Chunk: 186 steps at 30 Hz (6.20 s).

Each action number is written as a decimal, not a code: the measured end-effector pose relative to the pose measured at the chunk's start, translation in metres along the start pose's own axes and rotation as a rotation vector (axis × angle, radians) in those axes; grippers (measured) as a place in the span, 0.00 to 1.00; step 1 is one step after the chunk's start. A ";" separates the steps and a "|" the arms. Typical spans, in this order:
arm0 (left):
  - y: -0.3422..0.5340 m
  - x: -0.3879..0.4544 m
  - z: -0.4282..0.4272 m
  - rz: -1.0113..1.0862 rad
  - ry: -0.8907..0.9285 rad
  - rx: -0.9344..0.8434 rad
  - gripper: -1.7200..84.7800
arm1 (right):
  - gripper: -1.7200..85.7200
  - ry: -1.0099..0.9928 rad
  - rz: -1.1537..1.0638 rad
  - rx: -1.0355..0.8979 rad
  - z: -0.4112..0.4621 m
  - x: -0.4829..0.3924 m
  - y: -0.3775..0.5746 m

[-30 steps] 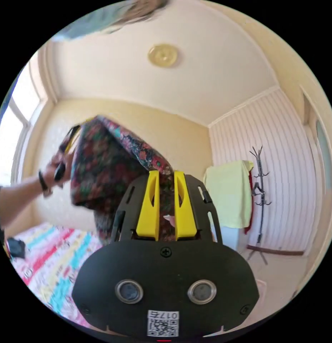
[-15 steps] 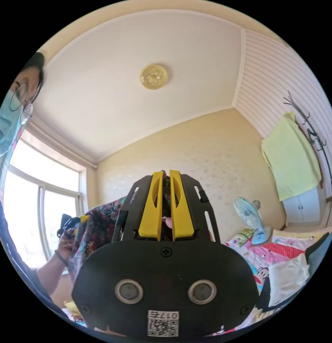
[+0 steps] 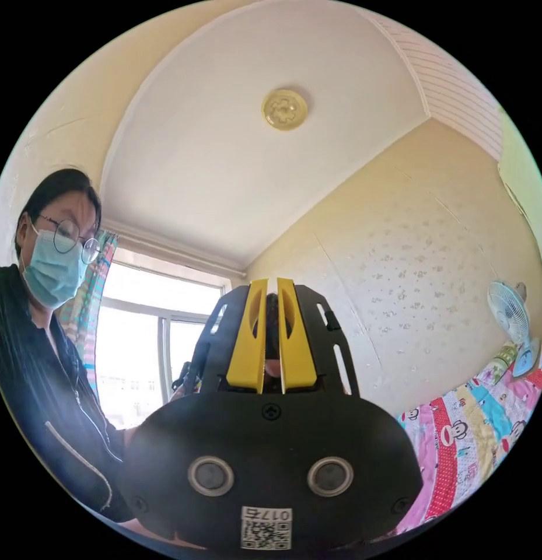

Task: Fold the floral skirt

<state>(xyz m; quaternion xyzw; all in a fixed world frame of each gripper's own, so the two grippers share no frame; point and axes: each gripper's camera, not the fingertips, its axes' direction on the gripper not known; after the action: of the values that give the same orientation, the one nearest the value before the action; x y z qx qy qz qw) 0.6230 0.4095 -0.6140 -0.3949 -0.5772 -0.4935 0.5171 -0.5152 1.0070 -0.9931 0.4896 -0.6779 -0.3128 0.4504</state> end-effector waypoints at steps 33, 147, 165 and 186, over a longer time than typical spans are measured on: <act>-0.130 0.108 0.064 0.152 0.342 0.611 0.04 | 0.22 -0.559 0.884 -0.400 -0.074 0.187 0.333; -0.011 0.100 -0.023 -0.110 0.091 0.662 0.12 | 0.03 -0.826 0.652 -0.034 0.007 0.234 0.299; 0.230 0.042 0.074 -0.543 0.290 0.320 0.18 | 0.03 -0.551 0.256 0.011 0.194 0.174 0.064; 0.256 0.023 0.165 -0.754 0.130 0.078 0.33 | 0.03 0.366 -0.421 0.084 0.443 -0.084 -0.139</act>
<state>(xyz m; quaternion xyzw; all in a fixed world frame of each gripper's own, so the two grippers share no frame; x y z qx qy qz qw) 0.8328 0.6211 -0.5467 -0.1030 -0.6664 -0.6504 0.3496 -0.8591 1.0337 -1.3157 0.6861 -0.4810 -0.2775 0.4700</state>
